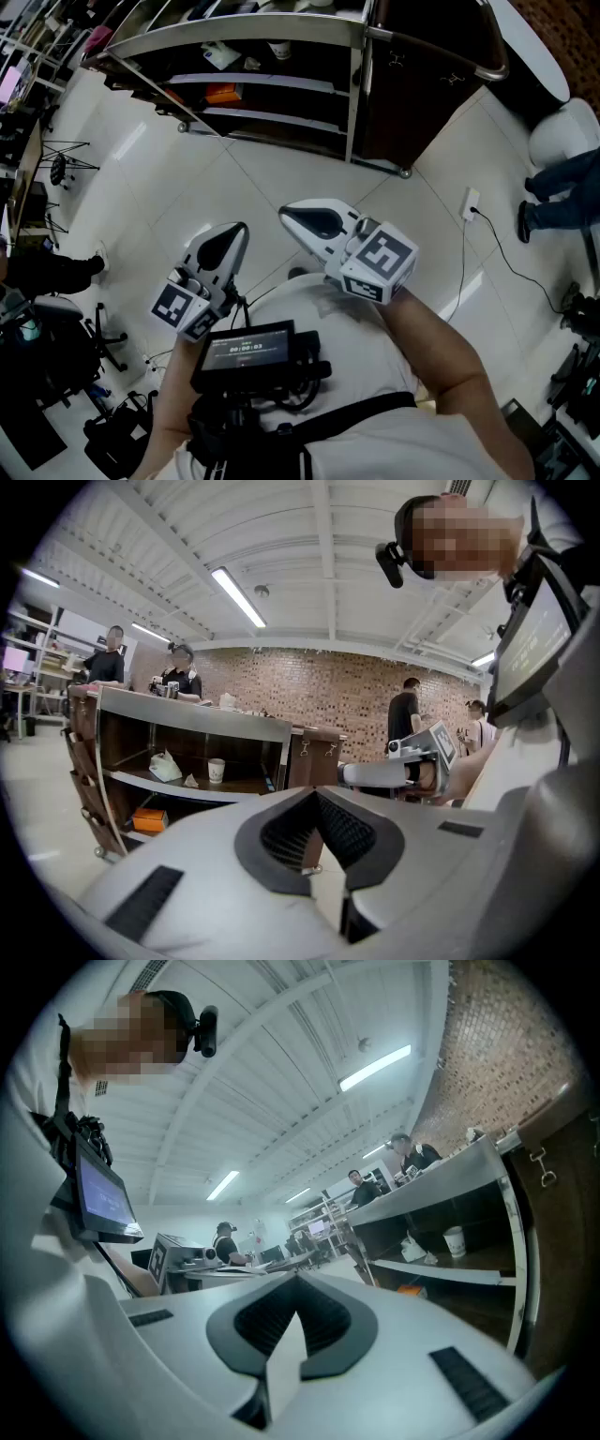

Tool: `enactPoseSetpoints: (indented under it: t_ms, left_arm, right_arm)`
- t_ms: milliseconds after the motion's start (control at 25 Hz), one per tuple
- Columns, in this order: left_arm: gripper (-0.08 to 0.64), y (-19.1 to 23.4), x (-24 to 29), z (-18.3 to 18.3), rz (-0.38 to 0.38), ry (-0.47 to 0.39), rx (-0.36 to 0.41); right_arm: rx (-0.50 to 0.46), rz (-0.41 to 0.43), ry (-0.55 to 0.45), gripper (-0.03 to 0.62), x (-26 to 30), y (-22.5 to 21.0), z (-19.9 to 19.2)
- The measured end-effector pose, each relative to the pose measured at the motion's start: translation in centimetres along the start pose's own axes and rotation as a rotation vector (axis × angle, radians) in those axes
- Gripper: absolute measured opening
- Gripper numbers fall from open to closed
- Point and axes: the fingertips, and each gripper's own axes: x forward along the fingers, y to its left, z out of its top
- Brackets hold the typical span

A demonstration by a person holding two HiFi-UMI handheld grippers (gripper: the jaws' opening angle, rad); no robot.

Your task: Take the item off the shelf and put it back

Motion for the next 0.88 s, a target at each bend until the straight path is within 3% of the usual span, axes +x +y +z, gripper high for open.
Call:
enactPoseSetpoints:
  t_ms: [560, 880]
  left_arm:
    - [0.006, -2.4, 4.5, 0.2, 0.036, 0.028, 0.024]
    - [0.006, -0.3, 5.8, 0.6, 0.033, 0.035, 0.017]
  right_arm:
    - [0.009, 0.005, 0.020, 0.005, -3.5, -4.6, -0.1]
    - [0.015, 0.000, 0.032, 0.005, -2.2, -6.2, -0.1]
